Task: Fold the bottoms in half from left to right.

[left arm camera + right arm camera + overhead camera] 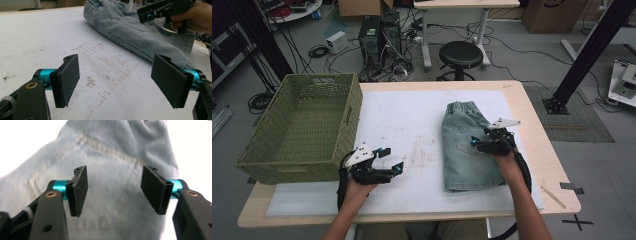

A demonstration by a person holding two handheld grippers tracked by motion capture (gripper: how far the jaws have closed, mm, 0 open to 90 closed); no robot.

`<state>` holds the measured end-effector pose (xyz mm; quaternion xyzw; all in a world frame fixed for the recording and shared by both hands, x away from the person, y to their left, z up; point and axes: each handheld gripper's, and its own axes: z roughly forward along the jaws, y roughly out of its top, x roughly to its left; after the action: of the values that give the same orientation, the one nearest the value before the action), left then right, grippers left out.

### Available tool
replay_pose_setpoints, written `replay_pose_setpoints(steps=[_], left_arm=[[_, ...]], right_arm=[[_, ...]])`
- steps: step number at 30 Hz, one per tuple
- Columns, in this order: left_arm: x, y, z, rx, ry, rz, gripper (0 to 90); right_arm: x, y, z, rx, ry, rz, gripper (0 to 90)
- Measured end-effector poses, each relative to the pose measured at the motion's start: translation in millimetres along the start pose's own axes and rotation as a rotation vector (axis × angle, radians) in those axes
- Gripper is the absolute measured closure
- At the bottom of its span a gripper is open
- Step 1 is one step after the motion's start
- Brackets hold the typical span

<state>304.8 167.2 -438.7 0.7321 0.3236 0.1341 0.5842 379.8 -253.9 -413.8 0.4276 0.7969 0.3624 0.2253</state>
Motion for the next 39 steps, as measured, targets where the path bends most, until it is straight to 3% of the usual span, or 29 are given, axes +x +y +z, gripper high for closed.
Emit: replay_pose_setpoints(steps=[4, 11, 16, 20, 24, 30, 32, 39], left_arm=[[0.3, 0.5, 0.5, 0.000, 0.001, 0.001, 23.1], [-0.5, 0.1, 1.4, 0.003, -0.001, 0.003, 23.1], [0.9, 0.5, -0.6, -0.005, 0.004, -0.002, 23.1], [1.7, 0.5, -0.5, -0.004, 0.007, -0.005, 23.1], [1.3, 0.4, 0.0, -0.002, 0.004, -0.003, 23.1], [1.8, 0.6, -1.6, -0.003, 0.007, -0.003, 23.1], [1.9, 1.0, -2.3, -0.007, 0.007, -0.004, 23.1], [1.9, 1.3, -3.3, -0.006, 0.006, -0.003, 23.1]], right_arm=[[-4.3, -13.3, -6.1, 0.040, 0.015, 0.006, 43.3], [-1.9, -25.3, 5.3, 0.101, 0.002, -0.005, 44.1], [3.2, -23.4, -5.6, 0.063, -0.007, 0.002, 35.7], [14.7, -15.7, -17.9, -0.004, 0.053, 0.033, 31.2], [35.0, -5.0, -18.0, -0.021, 0.111, 0.003, 29.5], [56.1, -0.8, -1.8, 0.046, 0.134, -0.012, 28.9], [56.9, -0.8, 0.4, 0.079, 0.117, -0.014, 28.9], [49.4, -13.5, -10.2, 0.112, 0.095, -0.029, 28.6]])
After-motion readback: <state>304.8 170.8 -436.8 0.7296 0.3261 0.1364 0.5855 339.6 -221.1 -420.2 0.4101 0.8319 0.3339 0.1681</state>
